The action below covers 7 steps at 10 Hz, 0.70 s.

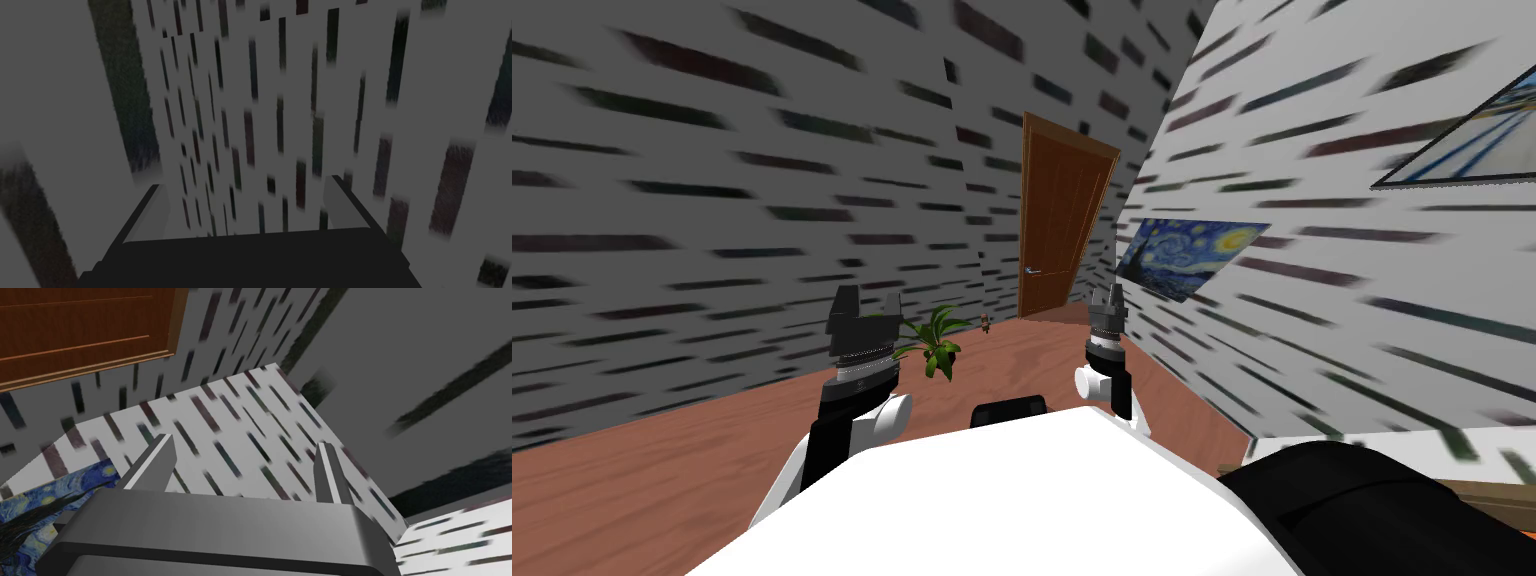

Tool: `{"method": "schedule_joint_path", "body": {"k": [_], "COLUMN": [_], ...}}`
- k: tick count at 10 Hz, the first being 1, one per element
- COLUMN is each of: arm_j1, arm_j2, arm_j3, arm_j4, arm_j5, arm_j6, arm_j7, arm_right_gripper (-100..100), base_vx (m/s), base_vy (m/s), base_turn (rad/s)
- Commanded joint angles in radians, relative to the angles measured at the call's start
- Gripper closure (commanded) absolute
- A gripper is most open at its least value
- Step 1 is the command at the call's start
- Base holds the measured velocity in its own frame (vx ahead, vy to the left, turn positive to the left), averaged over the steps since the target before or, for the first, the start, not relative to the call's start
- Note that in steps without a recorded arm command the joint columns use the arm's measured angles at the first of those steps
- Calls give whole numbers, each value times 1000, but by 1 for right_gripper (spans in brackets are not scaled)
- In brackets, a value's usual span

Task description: Pull the door open

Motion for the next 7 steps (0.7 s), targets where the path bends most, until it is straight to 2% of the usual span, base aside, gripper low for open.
{"method": "schedule_joint_path", "body": {"k": [1,7], "arm_j1": [-8,-33], "arm_j2": [-15,-56], "arm_j3": [-1,-3], "arm_j4": [37,156], "arm_j5": [-1,-6], "arm_j6": [-7,-29], "arm_j7": [-10,-42], "arm_right_gripper": [-100,-100], "base_vx": [42,127], "base_vy": [39,-29], "base_turn": [60,72]}}
